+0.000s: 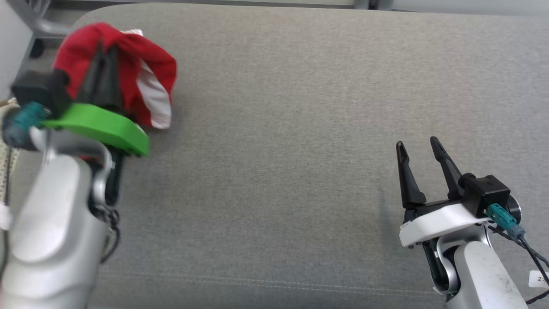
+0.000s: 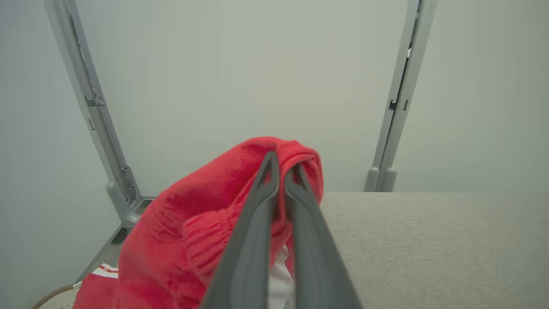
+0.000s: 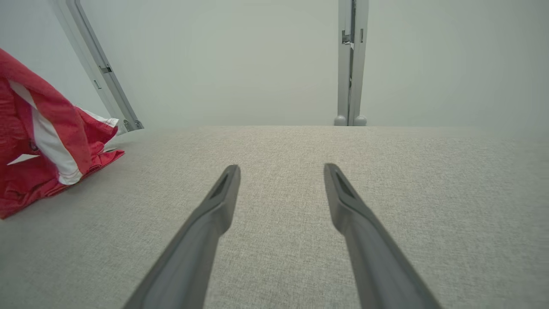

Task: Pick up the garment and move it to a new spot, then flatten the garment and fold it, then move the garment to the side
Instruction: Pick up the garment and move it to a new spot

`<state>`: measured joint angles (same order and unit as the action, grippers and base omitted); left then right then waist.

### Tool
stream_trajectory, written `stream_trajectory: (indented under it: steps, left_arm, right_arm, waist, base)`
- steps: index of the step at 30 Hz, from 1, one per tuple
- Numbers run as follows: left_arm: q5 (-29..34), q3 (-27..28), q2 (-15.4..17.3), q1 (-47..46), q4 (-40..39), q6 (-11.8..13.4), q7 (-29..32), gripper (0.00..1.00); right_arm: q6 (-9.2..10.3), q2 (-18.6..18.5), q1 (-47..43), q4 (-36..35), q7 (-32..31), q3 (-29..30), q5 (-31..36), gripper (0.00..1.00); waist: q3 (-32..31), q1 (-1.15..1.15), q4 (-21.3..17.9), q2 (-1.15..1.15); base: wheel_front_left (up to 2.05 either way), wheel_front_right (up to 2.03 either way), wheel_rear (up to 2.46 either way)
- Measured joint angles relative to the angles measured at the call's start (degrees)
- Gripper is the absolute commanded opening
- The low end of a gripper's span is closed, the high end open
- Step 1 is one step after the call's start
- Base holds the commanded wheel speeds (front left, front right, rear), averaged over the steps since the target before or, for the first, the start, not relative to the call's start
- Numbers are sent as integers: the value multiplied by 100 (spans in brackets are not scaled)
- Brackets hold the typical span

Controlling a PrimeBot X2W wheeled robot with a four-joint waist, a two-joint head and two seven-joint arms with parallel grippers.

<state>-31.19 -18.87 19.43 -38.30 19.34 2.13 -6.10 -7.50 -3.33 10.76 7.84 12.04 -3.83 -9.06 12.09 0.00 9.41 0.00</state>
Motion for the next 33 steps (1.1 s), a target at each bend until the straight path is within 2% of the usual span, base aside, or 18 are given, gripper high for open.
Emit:
stream_trajectory:
  steps: [3, 8, 14, 23, 33]
  left_arm:
    - [19, -236, -105, 472, -700, 174, 330, 0]
    - [-98, -445, -303, 996, -1318, 380, 620, 0]
    - [-92, -806, -560, 1136, -1611, 413, 800, 0]
    - [10, -1266, -858, 716, -1455, 225, 993, 0]
    - [2, -1549, -1298, 35, -426, -40, 1061, 0]
  right_arm:
    - [0, 16, -4, 15, 19, 7, -19, 100]
    - [0, 37, -6, 67, 69, -13, -65, 100]
    - [0, 44, 1, 115, 125, -11, -138, 100]
    - [0, 49, 44, 240, 221, -179, -408, 100]
    - [0, 48, 76, 331, 277, -261, -611, 100]
  waist:
    - [-31, 0, -189, 0]
    - [-48, 0, -559, 0]
    - [-29, 0, -1061, 0]
    - [101, 0, -1935, 0]
    - [367, 0, -2879, 0]
  base:
    - [0, 0, 0]
    - [0, 0, 0]
    - [0, 0, 0]
    - [0, 0, 0]
    - [0, 0, 0]
